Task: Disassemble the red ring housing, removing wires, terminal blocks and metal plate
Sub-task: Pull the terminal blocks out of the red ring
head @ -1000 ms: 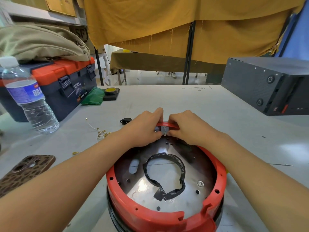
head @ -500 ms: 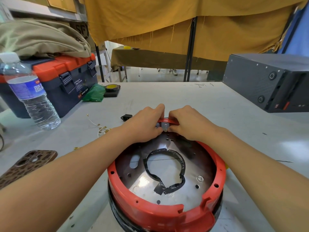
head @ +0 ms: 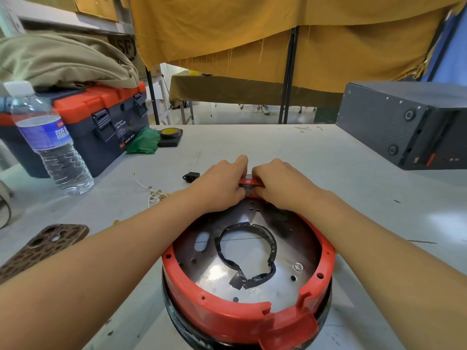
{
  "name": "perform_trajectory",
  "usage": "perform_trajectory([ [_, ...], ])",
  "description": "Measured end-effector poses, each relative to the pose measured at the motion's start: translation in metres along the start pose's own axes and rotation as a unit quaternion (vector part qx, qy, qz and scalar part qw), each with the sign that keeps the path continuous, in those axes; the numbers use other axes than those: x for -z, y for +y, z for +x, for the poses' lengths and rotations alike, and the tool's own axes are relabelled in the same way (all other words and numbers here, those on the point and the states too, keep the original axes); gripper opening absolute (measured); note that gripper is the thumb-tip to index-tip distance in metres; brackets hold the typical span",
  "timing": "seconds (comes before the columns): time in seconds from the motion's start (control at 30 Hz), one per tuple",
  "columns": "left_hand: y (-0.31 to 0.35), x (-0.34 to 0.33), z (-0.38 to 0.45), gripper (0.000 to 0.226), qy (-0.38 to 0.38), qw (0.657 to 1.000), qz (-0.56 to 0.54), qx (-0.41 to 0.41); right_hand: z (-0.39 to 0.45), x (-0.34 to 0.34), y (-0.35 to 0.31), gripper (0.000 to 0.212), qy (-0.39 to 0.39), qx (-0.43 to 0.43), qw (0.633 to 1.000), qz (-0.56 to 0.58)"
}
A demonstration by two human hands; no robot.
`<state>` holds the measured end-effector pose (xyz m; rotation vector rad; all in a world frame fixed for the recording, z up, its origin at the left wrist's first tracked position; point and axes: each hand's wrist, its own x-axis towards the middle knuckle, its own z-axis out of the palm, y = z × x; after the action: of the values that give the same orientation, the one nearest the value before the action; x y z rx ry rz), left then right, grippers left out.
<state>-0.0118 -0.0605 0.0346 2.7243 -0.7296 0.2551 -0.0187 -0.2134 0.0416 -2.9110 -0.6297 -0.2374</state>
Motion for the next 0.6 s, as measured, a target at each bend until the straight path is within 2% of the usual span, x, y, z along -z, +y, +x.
perform_trajectory([
  [0.27,-0.010,0.006,-0.003,0.028,-0.003,0.995,-0.103,0.012,-0.004,0.000,0.003,0.017,0.023,0.007,0.999,0.028],
  [0.47,-0.011,0.009,-0.001,0.031,-0.008,0.979,-0.192,0.070,-0.005,0.000,0.004,0.020,0.022,0.009,0.999,0.034],
  [0.6,-0.012,0.010,0.002,0.027,0.001,0.979,-0.183,0.088,-0.005,-0.001,0.005,0.021,0.022,0.013,0.999,0.034],
])
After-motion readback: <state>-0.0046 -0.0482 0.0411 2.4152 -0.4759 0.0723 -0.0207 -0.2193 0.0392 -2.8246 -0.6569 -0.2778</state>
